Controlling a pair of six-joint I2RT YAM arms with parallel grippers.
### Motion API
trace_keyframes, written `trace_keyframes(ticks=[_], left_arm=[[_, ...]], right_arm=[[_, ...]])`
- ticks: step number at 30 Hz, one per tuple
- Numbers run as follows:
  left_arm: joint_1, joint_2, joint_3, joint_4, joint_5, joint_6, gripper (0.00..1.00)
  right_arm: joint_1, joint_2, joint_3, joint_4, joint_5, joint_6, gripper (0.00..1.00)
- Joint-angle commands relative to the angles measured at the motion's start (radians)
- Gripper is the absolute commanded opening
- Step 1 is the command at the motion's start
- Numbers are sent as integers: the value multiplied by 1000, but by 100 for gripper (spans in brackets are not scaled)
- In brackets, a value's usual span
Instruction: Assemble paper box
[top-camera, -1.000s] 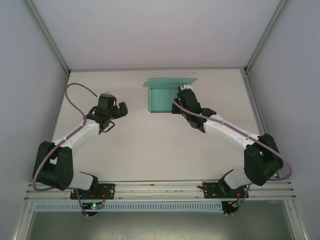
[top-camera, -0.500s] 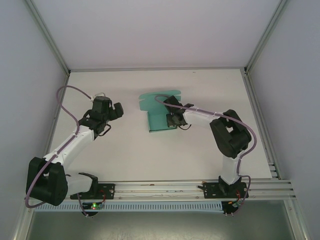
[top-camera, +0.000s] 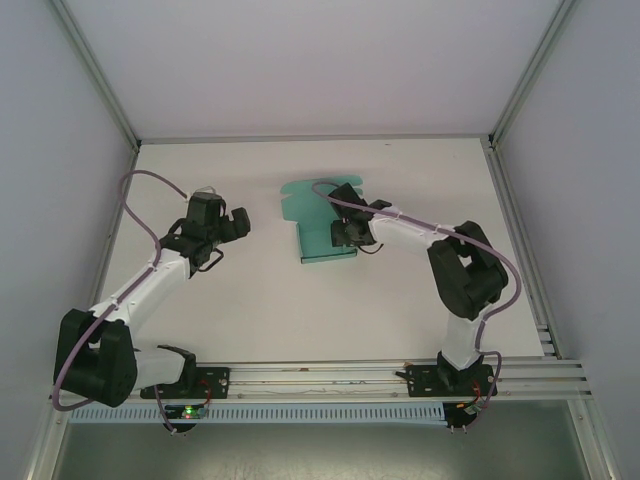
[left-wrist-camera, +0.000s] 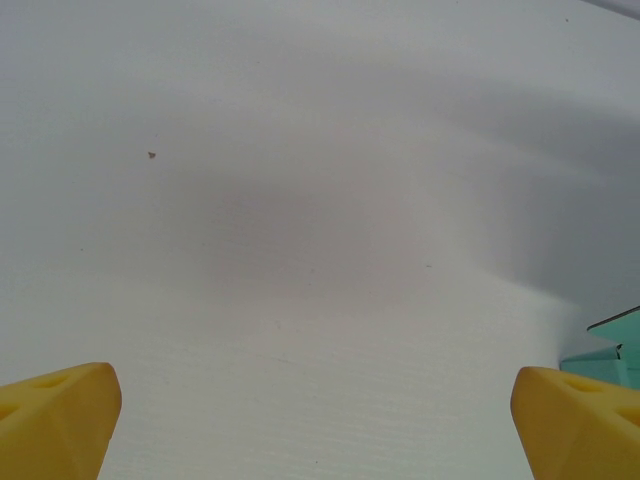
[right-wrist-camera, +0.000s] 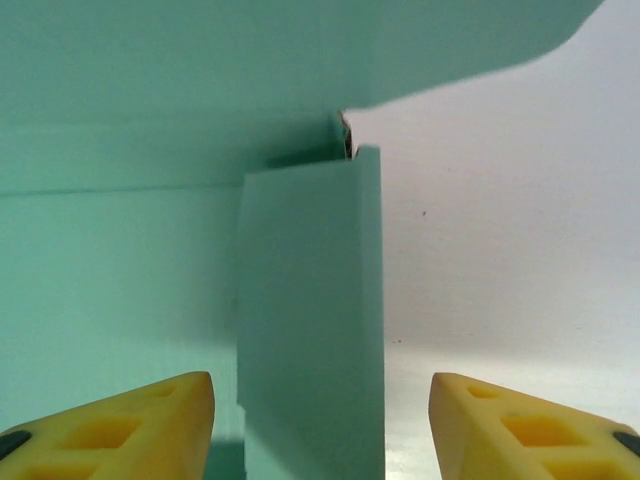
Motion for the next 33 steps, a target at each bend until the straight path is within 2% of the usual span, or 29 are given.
trace_keyframes(ticks=[1,5,10,13,16,18,21,23,29,33], left_arm=[[-6,20,36,-1,20,28,100],[-6,38,40,11,42,33,100],[-9,71,51,17,61,38,100],[-8,80,54,20,71,37,100],[-8,81,56,25,80,41,100],[-10,83,57,30,82,40,100],[-11,90,57,34,86,40,100],[-12,97,60,33,88,44,100],[-13,111,69,34,92,50,100],[-16,112,74,36,99,53,100]], right_arm=[[-11,-60,-15,-8,49,9,60],[-43,-103,-66,49,25,9,58],[-85,-86,-107,140,-135,-25,57],[-92,-69,-120,170,-141,-12,47],[-113,-51,-131,207,-170,1,45],[-124,-34,-136,229,-181,8,35],[-125,-3,-127,228,-198,6,31],[-125,12,-131,229,-207,9,21],[-126,28,-171,217,-203,29,11],[-116,63,-157,131,-141,18,11]])
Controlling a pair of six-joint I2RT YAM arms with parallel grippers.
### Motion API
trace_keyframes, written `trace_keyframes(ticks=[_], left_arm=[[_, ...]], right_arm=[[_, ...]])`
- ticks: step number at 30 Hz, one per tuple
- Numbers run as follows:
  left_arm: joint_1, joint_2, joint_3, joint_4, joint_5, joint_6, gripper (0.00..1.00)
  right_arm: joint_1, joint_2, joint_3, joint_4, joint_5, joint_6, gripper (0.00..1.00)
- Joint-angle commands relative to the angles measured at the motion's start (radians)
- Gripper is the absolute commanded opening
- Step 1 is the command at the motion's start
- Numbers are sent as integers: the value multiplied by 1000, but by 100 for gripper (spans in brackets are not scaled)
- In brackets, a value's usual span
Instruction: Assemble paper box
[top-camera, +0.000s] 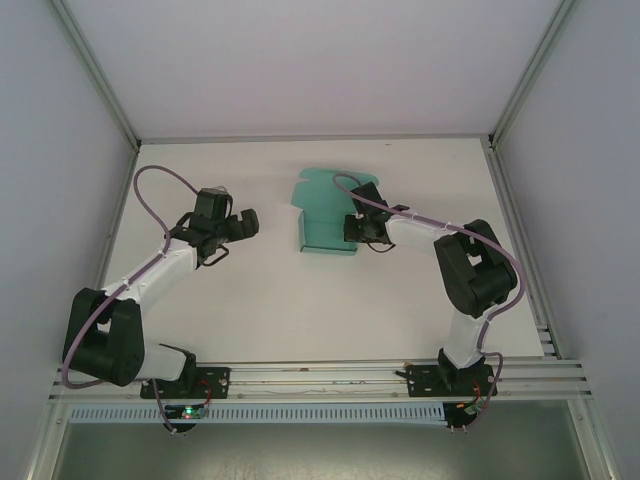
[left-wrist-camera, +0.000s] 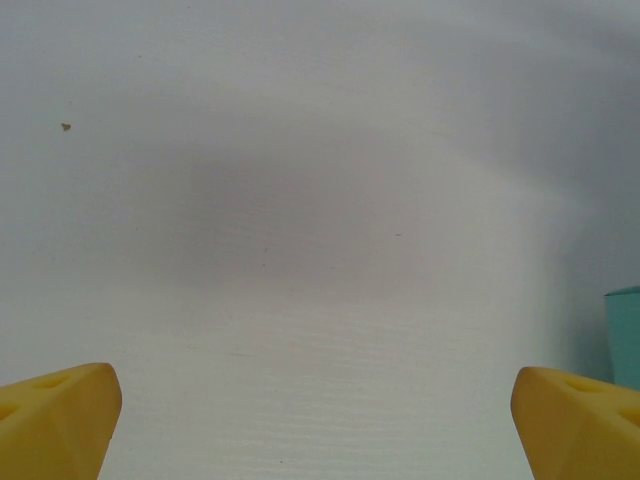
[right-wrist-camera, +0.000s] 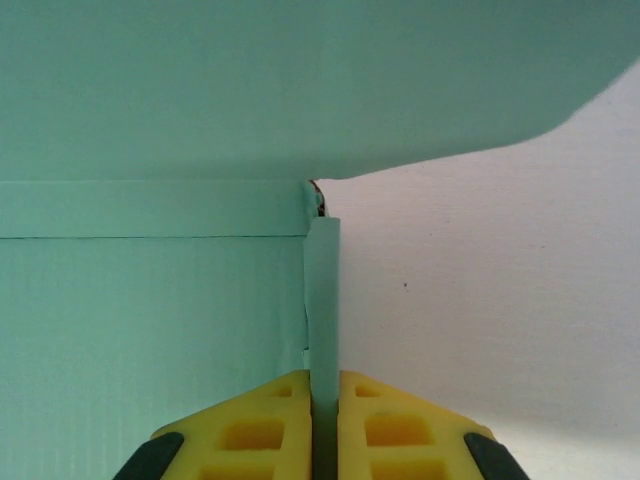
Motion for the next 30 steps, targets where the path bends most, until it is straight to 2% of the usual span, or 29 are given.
trace_keyframes(ticks=[1,5,9,11,15,17,20,25,30], left_arm=[[-12,7,32,22,2,23,100],[-12,0,33,17,-5,26,100],[-13,-10,32,12,-9,29,100],[-14,-14,32,11,-11,30,100],[-14,-16,39,-3,-20,31,100],[-13,-18,37,-3,-24,31,100],[-14,-20,37,-5,-23,30,100],[-14,-22,35,-4,-21,30,100],[-15,-24,32,-1,-16,34,100]], right_arm=[[7,72,-16,-143,56,-6,12],[30,115,15,-237,116,-23,13],[30,153,24,-261,114,-23,13],[37,165,31,-272,127,-24,7],[42,197,60,-314,160,-30,8],[44,209,68,-327,170,-29,2],[53,239,98,-371,198,-33,10],[67,291,131,-417,215,-42,10],[62,315,144,-426,219,-53,3]])
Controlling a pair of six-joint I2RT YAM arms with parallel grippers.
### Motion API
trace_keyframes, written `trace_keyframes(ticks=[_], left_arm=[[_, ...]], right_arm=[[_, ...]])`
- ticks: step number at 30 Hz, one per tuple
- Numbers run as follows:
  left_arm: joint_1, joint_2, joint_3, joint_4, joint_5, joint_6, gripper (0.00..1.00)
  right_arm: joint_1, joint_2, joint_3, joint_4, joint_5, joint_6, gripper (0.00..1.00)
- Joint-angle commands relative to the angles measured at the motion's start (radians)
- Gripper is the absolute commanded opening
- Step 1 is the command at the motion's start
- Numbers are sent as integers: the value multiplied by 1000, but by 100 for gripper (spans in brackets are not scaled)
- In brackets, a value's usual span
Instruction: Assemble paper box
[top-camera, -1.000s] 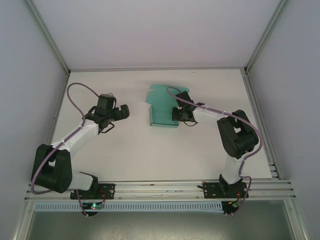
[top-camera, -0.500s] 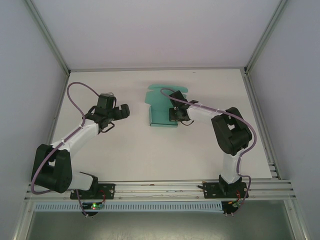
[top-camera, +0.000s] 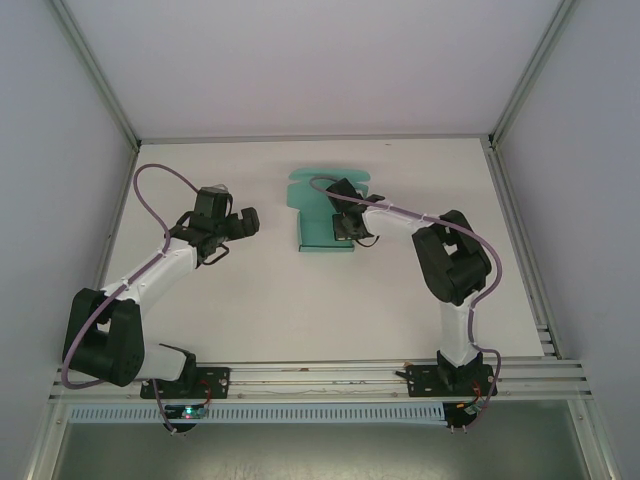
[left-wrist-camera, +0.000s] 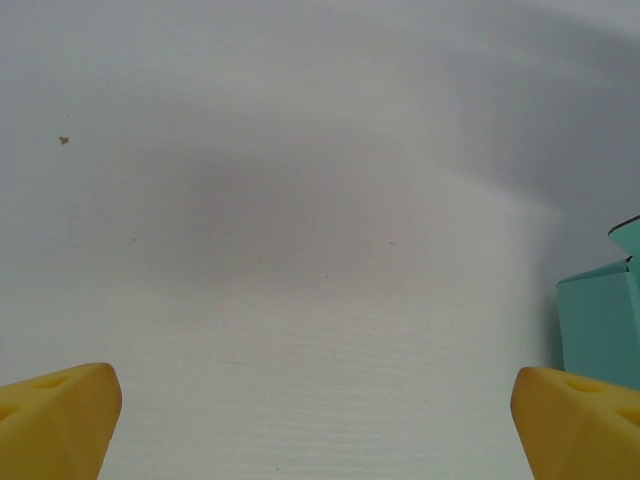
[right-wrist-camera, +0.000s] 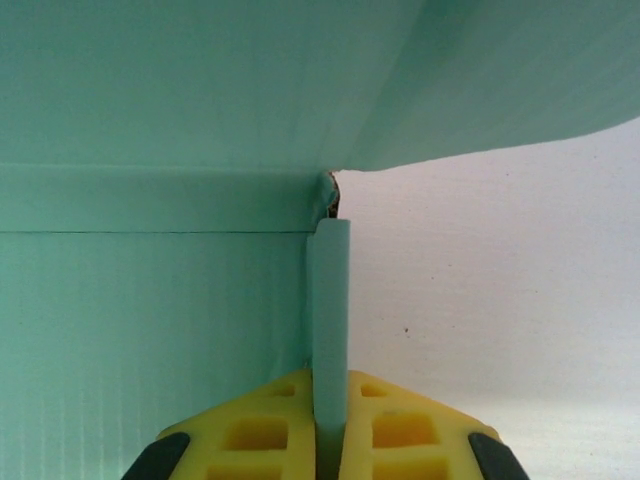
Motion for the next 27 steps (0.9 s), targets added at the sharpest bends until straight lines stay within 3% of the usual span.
trace_keyframes(ticks=[1,7,13,21,27], left_arm=[[-13,-23,24,-2,-14,27,100],[-12,-39,12,3,-11,24,100],[-11,-52,-13,41,15,20,100],[-12,-54,-47,192,183,18,100],[-20,-41,-72,487,563,19,100]], right_arm=[[-13,150,-68,-210,3,-24,3],[-8,133,-36,-208,75,-40,0],[15,-198,-150,82,112,-127,0],[29,-614,-355,579,-267,-281,0],[49,-680,-406,716,-414,-304,0]])
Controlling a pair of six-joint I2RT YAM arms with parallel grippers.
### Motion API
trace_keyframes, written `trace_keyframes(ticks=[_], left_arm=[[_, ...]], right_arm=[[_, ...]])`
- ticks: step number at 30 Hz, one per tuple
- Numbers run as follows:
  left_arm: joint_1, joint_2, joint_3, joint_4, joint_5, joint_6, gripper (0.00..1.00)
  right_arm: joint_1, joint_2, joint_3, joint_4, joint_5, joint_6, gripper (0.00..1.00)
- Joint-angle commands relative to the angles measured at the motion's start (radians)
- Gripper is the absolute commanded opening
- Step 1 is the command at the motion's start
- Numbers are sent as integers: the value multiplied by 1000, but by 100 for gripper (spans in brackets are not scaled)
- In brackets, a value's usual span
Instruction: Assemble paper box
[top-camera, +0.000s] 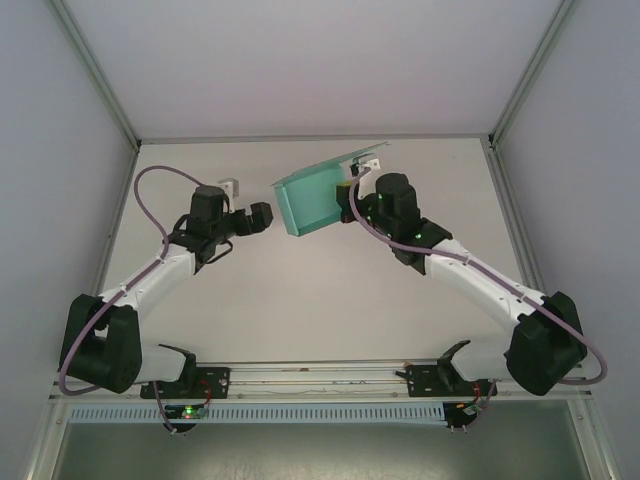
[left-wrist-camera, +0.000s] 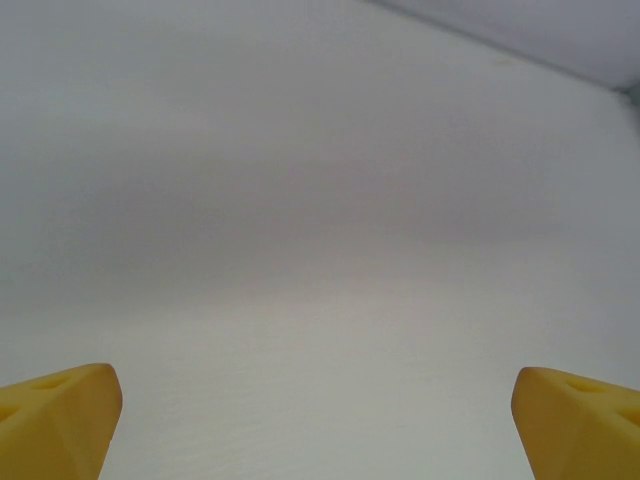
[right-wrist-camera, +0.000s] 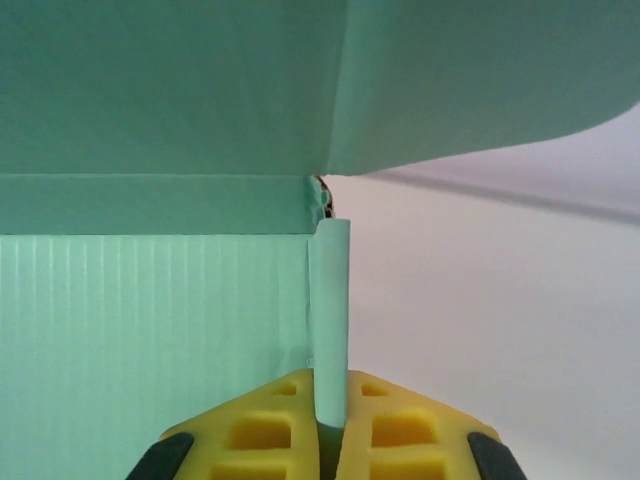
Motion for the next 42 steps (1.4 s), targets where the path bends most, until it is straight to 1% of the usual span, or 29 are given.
trace_keyframes(ticks=[1,3,8,10,12,13,16,20,23,26,29,32,35,37,39,40,42], left_arm=[[-26,-1,-10,268,289,15,100],[-51,9,10,295,345,42,100],[-101,33,64,279,402,111,100],[-115,41,78,284,445,127,100],[-134,48,96,282,463,150,100],[-148,51,111,266,472,171,100],[-182,69,154,225,466,213,100],[-205,101,204,248,483,197,100],[-219,105,244,215,439,195,100],[-223,107,262,203,393,181,100],[-224,100,247,181,281,169,100],[-223,98,244,78,98,161,100],[-217,92,235,-89,-168,130,100],[-210,82,213,-171,-314,133,100],[-203,77,187,-238,-490,123,100],[-195,77,184,-276,-554,109,100],[-169,70,173,-335,-624,88,100]], right_arm=[[12,26,-46,128,-134,-25,0],[11,46,-48,158,-171,-16,0],[27,89,-27,167,-236,-67,0],[36,104,-16,149,-214,-81,0],[52,121,7,119,-159,-94,0],[59,134,21,99,-159,-108,0],[82,164,35,96,-138,-108,0],[126,214,65,81,-74,-112,0],[133,238,84,60,-31,-79,0],[107,253,77,107,-96,-8,0],[98,241,73,110,-116,-3,0],[94,199,56,107,-90,-5,0],[86,144,39,55,31,-20,0],[83,118,29,14,123,-37,0],[80,101,26,-32,205,-50,0],[80,96,26,-51,238,-52,0],[80,95,26,-82,277,-62,0]])
